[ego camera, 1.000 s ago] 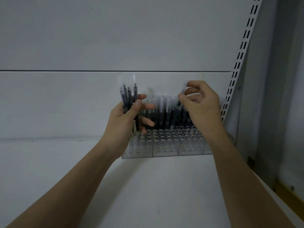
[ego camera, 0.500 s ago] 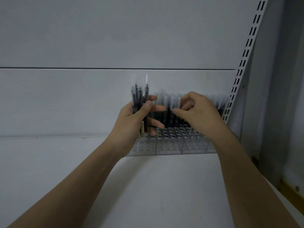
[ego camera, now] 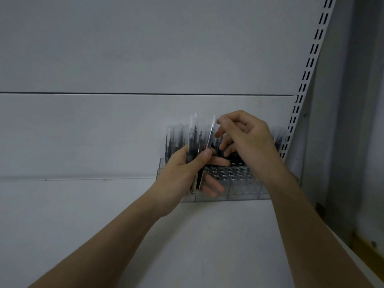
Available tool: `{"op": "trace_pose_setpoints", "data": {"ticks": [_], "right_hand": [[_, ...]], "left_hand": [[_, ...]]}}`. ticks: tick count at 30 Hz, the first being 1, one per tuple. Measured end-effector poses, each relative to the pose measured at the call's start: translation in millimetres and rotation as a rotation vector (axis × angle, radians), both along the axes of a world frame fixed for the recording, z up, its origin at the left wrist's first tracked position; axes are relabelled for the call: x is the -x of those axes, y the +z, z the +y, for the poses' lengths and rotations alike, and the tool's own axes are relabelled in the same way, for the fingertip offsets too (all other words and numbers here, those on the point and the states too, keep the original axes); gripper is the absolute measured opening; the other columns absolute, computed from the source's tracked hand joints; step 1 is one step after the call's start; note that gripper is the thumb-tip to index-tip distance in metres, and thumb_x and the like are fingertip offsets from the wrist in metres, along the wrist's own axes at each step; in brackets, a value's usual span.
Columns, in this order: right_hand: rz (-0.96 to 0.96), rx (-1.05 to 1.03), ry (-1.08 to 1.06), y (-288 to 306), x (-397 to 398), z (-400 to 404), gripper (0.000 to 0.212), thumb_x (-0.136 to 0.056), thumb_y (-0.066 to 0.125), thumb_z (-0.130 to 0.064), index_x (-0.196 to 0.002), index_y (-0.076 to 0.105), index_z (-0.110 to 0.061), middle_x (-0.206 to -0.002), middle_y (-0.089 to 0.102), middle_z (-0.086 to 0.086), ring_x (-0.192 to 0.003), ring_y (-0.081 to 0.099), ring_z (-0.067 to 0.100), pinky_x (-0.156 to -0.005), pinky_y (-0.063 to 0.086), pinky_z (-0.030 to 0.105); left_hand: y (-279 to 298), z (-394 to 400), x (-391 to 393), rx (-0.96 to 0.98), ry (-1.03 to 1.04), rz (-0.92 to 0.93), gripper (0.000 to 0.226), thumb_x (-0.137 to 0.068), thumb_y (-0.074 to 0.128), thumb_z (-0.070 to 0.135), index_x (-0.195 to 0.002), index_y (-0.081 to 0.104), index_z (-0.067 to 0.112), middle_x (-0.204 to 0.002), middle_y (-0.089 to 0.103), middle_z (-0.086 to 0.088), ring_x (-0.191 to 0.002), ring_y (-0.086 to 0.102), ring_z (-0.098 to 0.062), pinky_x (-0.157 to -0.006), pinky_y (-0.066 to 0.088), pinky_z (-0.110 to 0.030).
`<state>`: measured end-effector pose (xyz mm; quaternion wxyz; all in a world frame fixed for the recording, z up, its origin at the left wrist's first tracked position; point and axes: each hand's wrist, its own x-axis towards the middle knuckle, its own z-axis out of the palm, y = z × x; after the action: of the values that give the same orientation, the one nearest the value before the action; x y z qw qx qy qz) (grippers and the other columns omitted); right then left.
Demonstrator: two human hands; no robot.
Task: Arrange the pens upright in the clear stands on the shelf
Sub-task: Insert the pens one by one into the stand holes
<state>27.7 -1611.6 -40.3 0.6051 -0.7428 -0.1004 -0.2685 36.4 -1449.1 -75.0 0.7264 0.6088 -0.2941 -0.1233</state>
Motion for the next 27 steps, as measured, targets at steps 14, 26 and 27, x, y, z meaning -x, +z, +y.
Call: {"op": "trace_pose_setpoints", "data": {"ticks": [14, 26, 27], "right_hand": [[0.009, -0.107, 0.056, -2.1, -2.9, -3.6, 0.02, -0.085, 0.077, -0.019, -0.093, 0.06, -0.011, -0.075, 0.066, 0.0, -0.062, 0.062, 0.017, -0.058, 0.053, 0.03], [0.204, -0.157, 0.273, 1.3, -5.6, -9.9, 0.024, -0.093, 0.064, -0.002, -0.117, 0.065, -0.002, -0.089, 0.065, 0.008, -0.076, 0.064, 0.015, -0.071, 0.054, 0.025], [0.199, -0.127, 0.272, 3.2, -5.6, -11.3, 0.024, -0.092, 0.065, -0.002, -0.115, 0.066, -0.003, -0.092, 0.068, 0.007, -0.079, 0.066, 0.014, -0.073, 0.054, 0.025]], "left_hand": [[-3.4, -3.5, 0.6, -0.01, 0.014, -0.016, 0.029, -0.101, 0.048, 0.023, -0.124, 0.057, 0.008, -0.104, 0.075, -0.012, -0.067, 0.07, -0.03, -0.066, 0.061, -0.038], [-7.3, -6.0, -2.3, 0.05, 0.079, 0.04, 0.029, -0.104, 0.043, 0.016, -0.125, 0.054, 0.001, -0.104, 0.074, -0.016, -0.069, 0.072, -0.03, -0.068, 0.062, -0.04], [-7.5, -6.4, -3.0, 0.052, 0.081, 0.039, 0.029, -0.104, 0.043, 0.017, -0.126, 0.054, 0.001, -0.105, 0.074, -0.017, -0.071, 0.072, -0.031, -0.069, 0.062, -0.04]]}}
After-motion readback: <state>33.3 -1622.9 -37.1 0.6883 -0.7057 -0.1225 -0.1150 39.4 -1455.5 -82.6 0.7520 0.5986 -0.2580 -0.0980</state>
